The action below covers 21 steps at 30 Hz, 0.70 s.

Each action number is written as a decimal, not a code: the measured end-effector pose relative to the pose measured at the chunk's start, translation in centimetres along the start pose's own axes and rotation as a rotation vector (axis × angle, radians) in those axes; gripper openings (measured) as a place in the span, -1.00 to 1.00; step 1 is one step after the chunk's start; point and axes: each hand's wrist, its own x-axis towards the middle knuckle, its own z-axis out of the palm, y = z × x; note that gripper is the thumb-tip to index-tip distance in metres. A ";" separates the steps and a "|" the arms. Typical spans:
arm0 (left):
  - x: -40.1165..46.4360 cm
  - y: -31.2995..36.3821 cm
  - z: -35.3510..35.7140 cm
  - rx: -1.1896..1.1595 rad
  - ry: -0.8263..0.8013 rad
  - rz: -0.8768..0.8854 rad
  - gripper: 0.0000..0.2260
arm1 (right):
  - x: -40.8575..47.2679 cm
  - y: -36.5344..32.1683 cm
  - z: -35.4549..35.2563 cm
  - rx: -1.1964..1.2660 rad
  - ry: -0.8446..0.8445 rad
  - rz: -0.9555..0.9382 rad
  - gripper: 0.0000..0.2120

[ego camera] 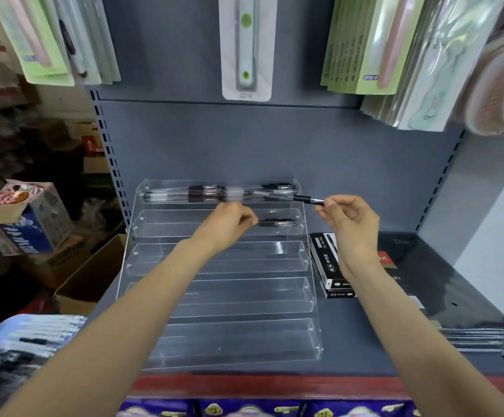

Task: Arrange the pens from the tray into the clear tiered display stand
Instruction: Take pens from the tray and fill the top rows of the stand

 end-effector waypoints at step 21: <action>-2.6 -0.4 -0.9 -0.237 0.217 0.084 -0.75 | -0.6 1.0 0.7 -0.039 -0.027 0.072 -0.90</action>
